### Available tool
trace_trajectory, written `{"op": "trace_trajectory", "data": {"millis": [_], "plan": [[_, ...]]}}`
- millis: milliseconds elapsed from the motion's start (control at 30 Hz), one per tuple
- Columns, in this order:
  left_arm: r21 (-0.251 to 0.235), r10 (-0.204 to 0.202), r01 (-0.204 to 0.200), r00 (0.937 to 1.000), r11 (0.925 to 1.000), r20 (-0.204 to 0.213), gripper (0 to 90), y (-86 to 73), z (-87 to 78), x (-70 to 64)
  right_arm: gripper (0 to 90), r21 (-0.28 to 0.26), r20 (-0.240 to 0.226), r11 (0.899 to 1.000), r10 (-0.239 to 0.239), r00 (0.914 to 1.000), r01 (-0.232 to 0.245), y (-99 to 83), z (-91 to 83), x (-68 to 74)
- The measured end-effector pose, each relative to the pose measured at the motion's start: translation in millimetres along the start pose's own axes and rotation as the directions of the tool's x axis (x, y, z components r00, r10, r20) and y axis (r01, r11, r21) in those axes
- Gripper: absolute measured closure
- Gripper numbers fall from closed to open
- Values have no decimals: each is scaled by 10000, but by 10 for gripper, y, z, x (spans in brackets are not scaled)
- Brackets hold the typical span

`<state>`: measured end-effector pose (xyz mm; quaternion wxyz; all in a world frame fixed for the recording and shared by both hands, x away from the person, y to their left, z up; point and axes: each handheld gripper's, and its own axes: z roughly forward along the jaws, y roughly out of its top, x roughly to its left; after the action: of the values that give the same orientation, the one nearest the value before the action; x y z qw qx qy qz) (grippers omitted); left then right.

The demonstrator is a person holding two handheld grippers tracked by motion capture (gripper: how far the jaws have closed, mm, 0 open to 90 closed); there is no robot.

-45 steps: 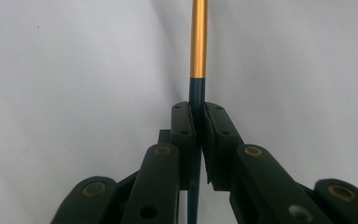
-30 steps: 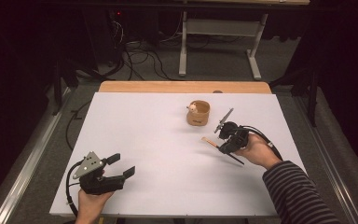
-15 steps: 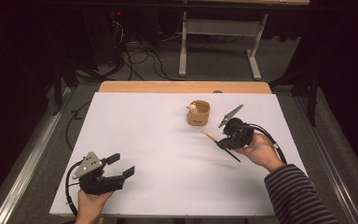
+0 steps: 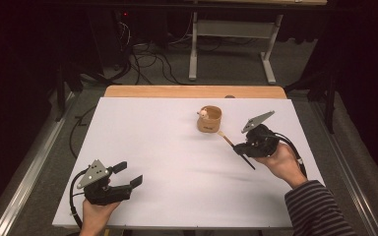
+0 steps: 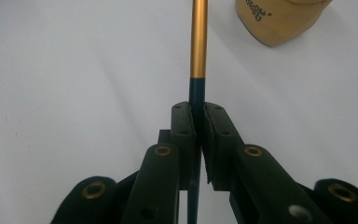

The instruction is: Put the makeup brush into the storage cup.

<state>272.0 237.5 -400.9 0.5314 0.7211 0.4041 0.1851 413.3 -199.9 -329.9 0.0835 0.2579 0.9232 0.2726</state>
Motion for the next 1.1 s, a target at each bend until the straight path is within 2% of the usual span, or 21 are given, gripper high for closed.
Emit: {"op": "trace_trajectory", "data": {"millis": [100, 233, 300, 400, 633, 733, 933, 1100], "plan": [[7, 52, -52, 10000, 10000, 4, 242, 3, 4, -9, 857, -359, 0, 9993, -63, 10000, 63, -30, -25, 3], [-28, 38, -38, 10000, 10000, 6, 242, 3, -1, -13, 857, -898, 44, 9959, 141, 9999, -136, -49, -93, 21], [-52, 35, -35, 10000, 10000, 14, 242, 2, -3, -15, 857, -1282, 37, 9916, 194, 9998, -188, -51, -130, 19], [-52, 56, -56, 10000, 10000, 24, 242, 2, -2, -16, 857, -1685, -1, 9844, 520, 9986, -512, -45, -174, 5], [-57, 49, -48, 10000, 10000, 25, 242, 3, -2, -14, 857, -2064, 80, 9752, 838, 9964, -804, -16, -184, -71], [-55, 57, -57, 10000, 10000, 14, 242, 3, -2, -15, 857, -2302, 42, 9682, 1019, 9948, -982, 17, -191, -96], [-76, 65, -65, 10000, 10000, -28, 243, 2, -7, -11, 857, -2705, 51, 9564, 1157, 9933, -1100, 101, -210, -152], [-65, 90, -90, 10000, 9999, -21, 244, 2, -2, -7, 857, -2851, 226, 9517, 1257, 9918, -1141, 144, -209, -190]]}}
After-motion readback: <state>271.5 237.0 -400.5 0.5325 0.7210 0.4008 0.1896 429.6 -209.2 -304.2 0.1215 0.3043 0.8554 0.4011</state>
